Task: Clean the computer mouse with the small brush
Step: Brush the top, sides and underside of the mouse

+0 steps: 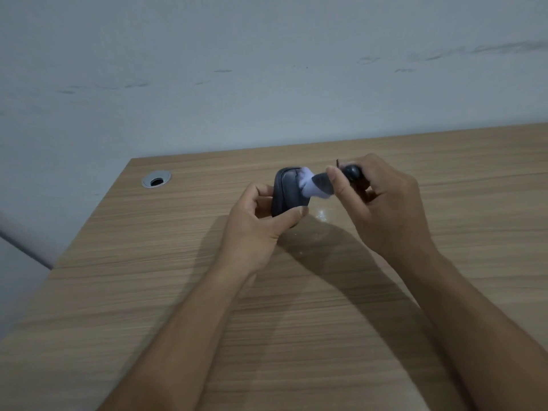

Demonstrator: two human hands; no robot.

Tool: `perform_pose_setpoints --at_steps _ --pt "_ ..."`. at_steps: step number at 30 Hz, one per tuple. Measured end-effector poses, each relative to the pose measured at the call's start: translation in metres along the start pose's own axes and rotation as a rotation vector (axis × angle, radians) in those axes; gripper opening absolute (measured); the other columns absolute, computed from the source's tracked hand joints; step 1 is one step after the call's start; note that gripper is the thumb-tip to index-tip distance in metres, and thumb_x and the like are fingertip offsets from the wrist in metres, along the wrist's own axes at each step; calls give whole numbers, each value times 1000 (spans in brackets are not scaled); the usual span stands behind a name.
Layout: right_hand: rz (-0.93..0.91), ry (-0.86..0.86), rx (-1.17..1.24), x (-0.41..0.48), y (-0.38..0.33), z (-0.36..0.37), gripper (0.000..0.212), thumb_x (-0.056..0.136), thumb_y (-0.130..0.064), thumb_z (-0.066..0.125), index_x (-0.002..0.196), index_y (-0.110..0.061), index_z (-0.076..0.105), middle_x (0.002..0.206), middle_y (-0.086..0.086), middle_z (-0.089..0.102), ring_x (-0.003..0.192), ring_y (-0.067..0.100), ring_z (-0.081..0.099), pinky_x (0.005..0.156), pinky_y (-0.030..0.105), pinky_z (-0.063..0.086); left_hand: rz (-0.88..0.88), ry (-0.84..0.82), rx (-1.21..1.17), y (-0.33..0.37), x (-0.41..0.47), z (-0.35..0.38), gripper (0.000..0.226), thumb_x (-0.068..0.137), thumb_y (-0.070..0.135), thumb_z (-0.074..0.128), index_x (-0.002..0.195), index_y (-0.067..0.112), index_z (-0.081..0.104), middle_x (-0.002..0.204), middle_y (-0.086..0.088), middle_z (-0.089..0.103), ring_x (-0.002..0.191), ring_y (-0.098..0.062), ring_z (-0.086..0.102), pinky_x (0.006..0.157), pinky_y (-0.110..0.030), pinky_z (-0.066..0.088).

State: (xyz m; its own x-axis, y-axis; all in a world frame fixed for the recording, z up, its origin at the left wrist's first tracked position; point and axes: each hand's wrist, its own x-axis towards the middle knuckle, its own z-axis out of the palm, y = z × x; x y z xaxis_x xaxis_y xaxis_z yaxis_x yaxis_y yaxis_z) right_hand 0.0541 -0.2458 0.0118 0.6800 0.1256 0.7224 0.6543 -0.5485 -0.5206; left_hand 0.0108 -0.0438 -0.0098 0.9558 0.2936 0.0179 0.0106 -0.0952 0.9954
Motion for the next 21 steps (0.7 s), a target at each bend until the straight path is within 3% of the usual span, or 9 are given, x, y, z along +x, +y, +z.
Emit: perform_pose_setpoints --at_steps 3,7,10,13,17,21 --pt "3 11 32 2 -2 -3 22 108 -32 69 109 -12 78 89 -1 71 72 18 64 61 27 49 -31 -38 -8 2 -1 1 37 82 20 99 113 21 78 103 3 87 97 -18 83 92 -37 65" --pt "-71 -104 85 1 -4 -2 25 106 -31 70 99 -8 78 82 2 70 66 20 63 59 28 46 -59 -70 6 1 -1 0 33 86 26 96 115 28 80 109 2 88 109 -22 83 100 -41 65" --pt "-22 -36 -21 2 5 -1 24 106 -30 70 100 -9 77 85 2 71 69 20 63 64 20 43 -58 -69 -29 -1 1 -1 30 85 22 97 112 27 84 104 2 88 100 -22 83 95 -41 65" --pt "3 -20 -18 4 4 -5 22 107 -33 69 108 -13 78 91 -2 72 75 14 64 67 15 44 -81 -104 -42 0 0 -2 31 86 21 96 115 24 85 109 -1 89 109 -32 83 108 -54 64" --pt "-69 -174 82 3 -2 -5 20 107 -30 70 102 -12 78 84 -3 69 70 16 63 61 22 45 -119 -161 -58 1 2 -6 31 87 19 94 117 26 86 116 -4 89 124 -34 80 120 -57 55" --pt "22 -96 -39 5 15 -4 25 107 -34 69 99 -10 75 85 2 71 70 20 63 64 31 48 -176 -237 -91 3 2 -12 33 91 12 90 123 19 87 122 -11 88 126 -34 79 123 -55 54"
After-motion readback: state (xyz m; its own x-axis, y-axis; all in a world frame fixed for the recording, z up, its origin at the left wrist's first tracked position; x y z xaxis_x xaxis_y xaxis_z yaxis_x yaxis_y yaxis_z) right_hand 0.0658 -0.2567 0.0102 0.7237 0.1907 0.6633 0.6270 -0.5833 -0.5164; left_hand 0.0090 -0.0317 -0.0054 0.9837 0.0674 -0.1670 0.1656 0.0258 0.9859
